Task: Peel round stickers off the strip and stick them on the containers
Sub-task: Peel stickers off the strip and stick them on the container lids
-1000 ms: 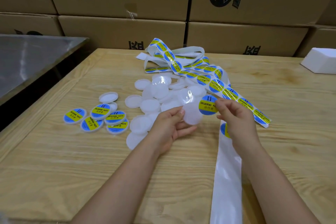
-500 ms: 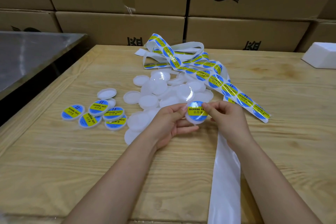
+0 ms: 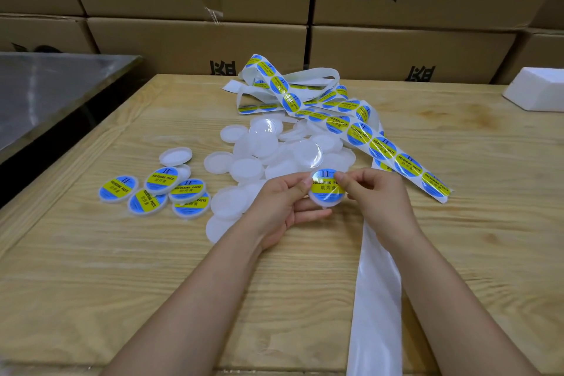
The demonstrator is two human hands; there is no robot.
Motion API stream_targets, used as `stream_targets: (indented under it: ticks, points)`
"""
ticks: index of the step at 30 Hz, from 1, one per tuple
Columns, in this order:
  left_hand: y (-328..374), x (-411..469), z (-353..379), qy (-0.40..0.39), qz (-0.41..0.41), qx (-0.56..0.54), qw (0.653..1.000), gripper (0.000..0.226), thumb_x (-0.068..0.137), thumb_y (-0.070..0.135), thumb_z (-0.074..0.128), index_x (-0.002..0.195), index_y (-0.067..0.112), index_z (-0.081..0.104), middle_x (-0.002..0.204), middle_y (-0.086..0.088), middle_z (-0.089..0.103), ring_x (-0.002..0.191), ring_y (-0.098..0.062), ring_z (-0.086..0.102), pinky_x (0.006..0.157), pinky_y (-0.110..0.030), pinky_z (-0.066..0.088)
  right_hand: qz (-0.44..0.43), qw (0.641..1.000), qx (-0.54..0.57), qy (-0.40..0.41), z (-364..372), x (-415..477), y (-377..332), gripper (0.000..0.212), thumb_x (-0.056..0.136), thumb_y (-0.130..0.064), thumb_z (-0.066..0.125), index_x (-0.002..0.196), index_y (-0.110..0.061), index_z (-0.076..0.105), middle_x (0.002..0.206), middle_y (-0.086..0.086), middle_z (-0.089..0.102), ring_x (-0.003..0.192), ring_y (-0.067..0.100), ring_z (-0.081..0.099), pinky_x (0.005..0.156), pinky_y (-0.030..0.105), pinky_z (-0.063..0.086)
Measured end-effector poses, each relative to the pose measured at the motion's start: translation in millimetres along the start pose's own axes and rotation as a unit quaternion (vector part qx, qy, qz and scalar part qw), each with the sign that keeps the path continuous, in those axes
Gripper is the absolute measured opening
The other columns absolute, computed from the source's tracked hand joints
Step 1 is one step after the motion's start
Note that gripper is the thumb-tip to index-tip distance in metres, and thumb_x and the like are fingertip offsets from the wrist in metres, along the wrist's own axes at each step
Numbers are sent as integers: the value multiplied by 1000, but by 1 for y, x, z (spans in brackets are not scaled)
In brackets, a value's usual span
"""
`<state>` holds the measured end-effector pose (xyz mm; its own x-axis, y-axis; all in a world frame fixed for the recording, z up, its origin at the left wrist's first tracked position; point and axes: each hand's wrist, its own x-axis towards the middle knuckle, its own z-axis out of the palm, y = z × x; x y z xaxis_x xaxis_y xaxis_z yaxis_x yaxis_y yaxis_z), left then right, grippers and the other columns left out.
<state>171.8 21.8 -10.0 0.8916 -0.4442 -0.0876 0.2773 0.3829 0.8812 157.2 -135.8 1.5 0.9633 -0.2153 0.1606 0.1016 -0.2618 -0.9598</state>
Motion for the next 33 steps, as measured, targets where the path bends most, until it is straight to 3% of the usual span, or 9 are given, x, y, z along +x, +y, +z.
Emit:
stream_targets:
  ticks: [6, 11, 16, 20, 26, 28, 30, 31, 33]
  points:
    - [-1, 0, 0, 10, 7, 5, 1000, 24, 97, 13, 44, 110, 2, 61, 95, -13, 72, 87, -25, 70, 68, -32, 58, -15, 999, -37, 7, 1, -1, -2, 19, 83, -20, 69, 76, -2, 70, 77, 7, 72, 74, 14, 64, 75, 28, 49]
    - [-4, 2, 1, 37, 18, 15, 999, 21, 98, 12, 45, 102, 4, 63, 91, -13, 73, 85, -25, 71, 66, -31, 58, -56, 989, -133, 33, 6, -5, -4, 16, 83, -22, 69, 74, -9, 69, 70, -4, 68, 72, 13, 64, 70, 22, 46]
    - [-5, 3, 1, 63, 29, -6, 998, 21, 97, 8, 45, 94, 1, 65, 85, -14, 73, 78, -25, 71, 63, -30, 57, -220, 929, -277, 106, 17, -14, -3, 18, 84, -18, 69, 76, -3, 68, 69, 11, 67, 69, 30, 61, 65, 40, 44]
    - [-4, 3, 1, 68, 32, -23, 997, 22, 96, 7, 44, 94, 1, 65, 85, -14, 72, 77, -24, 71, 63, -30, 57, -281, 899, -301, 149, 23, -14, -4, 20, 79, -18, 66, 71, 0, 68, 58, 17, 63, 55, 35, 59, 49, 40, 48]
    - [-3, 2, 2, 67, 38, -50, 996, 20, 95, 8, 46, 101, -2, 62, 85, -14, 72, 76, -23, 71, 63, -29, 57, -289, 910, -243, 173, 27, -14, 0, 16, 79, -15, 69, 86, -1, 72, 71, 12, 70, 62, 29, 66, 60, 33, 40]
    - [-3, 2, 2, 61, 38, -64, 995, 19, 95, 7, 46, 102, -3, 61, 86, -14, 72, 76, -24, 71, 63, -30, 57, -247, 931, -215, 160, 27, -14, 1, 33, 81, -17, 70, 113, -8, 66, 82, 7, 73, 73, 24, 69, 67, 28, 41]
    - [-2, 2, 2, 54, 38, -69, 995, 20, 95, 7, 45, 103, -3, 61, 88, -15, 72, 77, -24, 71, 65, -31, 58, -173, 963, -172, 117, 26, -14, 2, 64, 84, -20, 69, 141, -20, 41, 93, -1, 72, 83, 16, 67, 77, 27, 45]
    - [-2, 1, 2, 48, 39, -69, 996, 20, 96, 7, 44, 103, -2, 61, 90, -15, 72, 78, -25, 71, 67, -32, 58, -151, 971, -149, 111, 26, -13, 2, 66, 84, -20, 68, 142, -21, 38, 94, -1, 72, 85, 14, 67, 80, 28, 48]
    - [-3, 1, 3, 32, 37, -61, 997, 22, 96, 7, 43, 103, 0, 62, 92, -14, 72, 80, -24, 71, 68, -32, 58, -150, 971, -122, 142, 27, -13, 3, 42, 84, -13, 67, 125, -13, 59, 90, 2, 70, 81, 17, 67, 79, 28, 50]
